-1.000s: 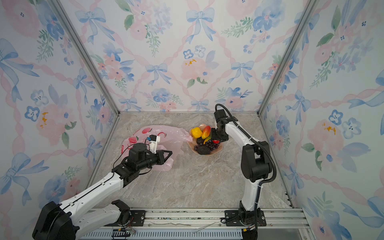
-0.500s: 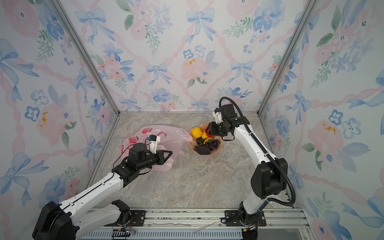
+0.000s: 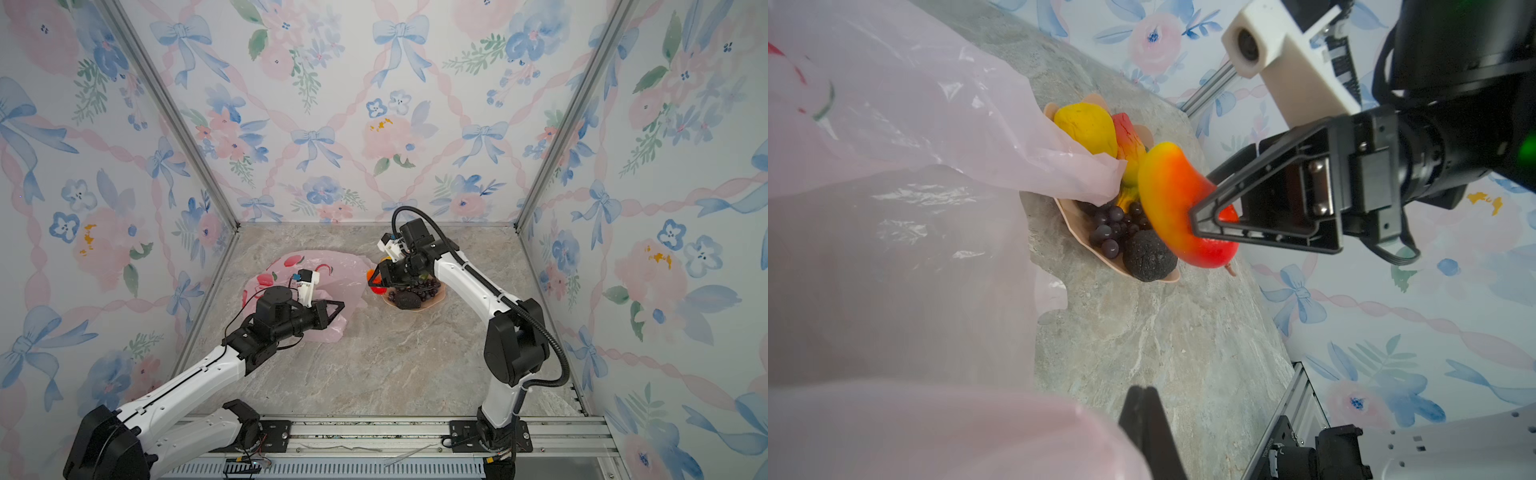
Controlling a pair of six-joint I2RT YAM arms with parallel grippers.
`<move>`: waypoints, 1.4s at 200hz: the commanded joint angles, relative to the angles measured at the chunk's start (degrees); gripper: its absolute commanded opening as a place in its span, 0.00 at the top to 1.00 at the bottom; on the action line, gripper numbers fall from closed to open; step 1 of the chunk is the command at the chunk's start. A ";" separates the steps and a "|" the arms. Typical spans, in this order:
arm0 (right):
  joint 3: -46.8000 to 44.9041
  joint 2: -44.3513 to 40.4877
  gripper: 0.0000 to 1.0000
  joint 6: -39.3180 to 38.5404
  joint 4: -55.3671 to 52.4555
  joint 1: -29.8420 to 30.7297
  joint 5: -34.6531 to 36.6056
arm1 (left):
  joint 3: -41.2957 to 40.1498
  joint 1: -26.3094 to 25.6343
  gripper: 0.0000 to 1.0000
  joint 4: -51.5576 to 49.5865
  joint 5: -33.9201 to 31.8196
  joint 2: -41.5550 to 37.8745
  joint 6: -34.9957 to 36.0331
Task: Place the fruits into the plastic bag
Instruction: Place the fruit in the plastic bag.
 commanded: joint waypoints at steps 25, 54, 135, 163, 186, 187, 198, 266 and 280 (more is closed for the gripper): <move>4.29 6.46 0.59 0.06 1.16 5.32 -3.66 | -1.21 0.38 1.00 1.05 0.81 -1.35 0.74; 5.60 9.02 0.59 -0.29 1.02 8.02 -4.91 | -1.09 0.40 1.00 1.05 0.86 -1.51 1.03; 8.37 17.00 0.59 6.19 8.41 11.19 -12.40 | -1.87 0.03 1.00 4.26 3.28 -2.32 0.86; 9.86 19.83 0.59 10.05 11.70 12.33 -13.81 | -2.21 -0.36 1.00 5.53 4.27 -2.61 0.62; 10.34 21.42 0.58 13.69 14.93 12.85 -14.08 | -1.87 -1.22 1.00 5.93 4.84 -2.43 1.26; 10.37 21.46 0.58 13.87 15.11 12.89 -14.08 | -1.87 -1.28 1.00 5.95 4.85 -2.42 1.28; 10.06 22.01 0.58 16.23 17.40 12.78 -13.96 | -1.80 -1.65 1.00 6.23 5.11 -2.15 1.53; 7.49 24.95 0.58 36.51 37.39 13.13 -8.22 | -1.87 -3.54 1.00 8.64 6.94 -0.20 1.74; 7.68 25.98 0.58 39.39 39.80 13.59 -6.57 | -1.96 -3.66 1.00 8.96 7.05 -0.20 1.79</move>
